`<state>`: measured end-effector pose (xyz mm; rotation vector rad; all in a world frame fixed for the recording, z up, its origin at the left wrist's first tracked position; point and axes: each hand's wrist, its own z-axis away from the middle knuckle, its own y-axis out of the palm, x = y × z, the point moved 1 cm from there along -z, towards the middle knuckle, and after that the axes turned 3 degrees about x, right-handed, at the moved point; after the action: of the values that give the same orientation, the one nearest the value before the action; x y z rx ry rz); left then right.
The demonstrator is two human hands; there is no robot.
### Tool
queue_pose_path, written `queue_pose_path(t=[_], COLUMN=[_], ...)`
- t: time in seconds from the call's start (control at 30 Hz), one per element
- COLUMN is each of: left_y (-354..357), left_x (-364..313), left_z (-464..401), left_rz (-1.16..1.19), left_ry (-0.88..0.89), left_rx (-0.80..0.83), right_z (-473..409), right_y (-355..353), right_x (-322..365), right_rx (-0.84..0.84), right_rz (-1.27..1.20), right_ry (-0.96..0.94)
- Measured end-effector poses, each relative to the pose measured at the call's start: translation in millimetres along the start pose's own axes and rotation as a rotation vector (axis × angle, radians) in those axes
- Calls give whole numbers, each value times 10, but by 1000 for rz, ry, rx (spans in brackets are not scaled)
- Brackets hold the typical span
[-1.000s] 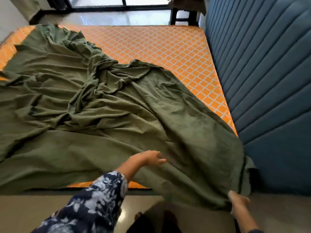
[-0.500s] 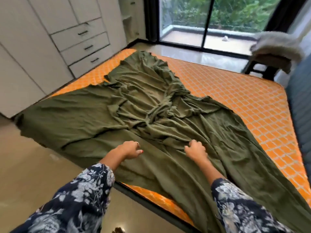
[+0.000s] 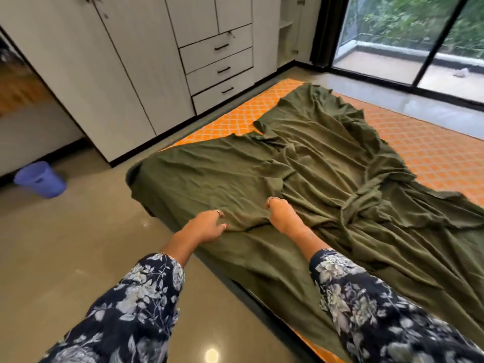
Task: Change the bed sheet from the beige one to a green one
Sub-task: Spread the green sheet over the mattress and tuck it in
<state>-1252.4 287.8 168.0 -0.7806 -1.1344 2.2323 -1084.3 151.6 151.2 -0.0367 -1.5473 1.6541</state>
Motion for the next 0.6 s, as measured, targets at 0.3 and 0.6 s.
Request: queue_pose_path(t=[0.3, 0.6], left_y=[-1015, -2393], left_x=[1332, 2837], left_z=[-934, -1861], left_rz=[-6, -3], left_ry=[-6, -64], left_rx=[-40, -119], right_z=[-1729, -3617], right_y=[363, 597], right_x=[1131, 2686], right_rx=[93, 257], right_rz=[43, 82], right_ry=[-43, -109])
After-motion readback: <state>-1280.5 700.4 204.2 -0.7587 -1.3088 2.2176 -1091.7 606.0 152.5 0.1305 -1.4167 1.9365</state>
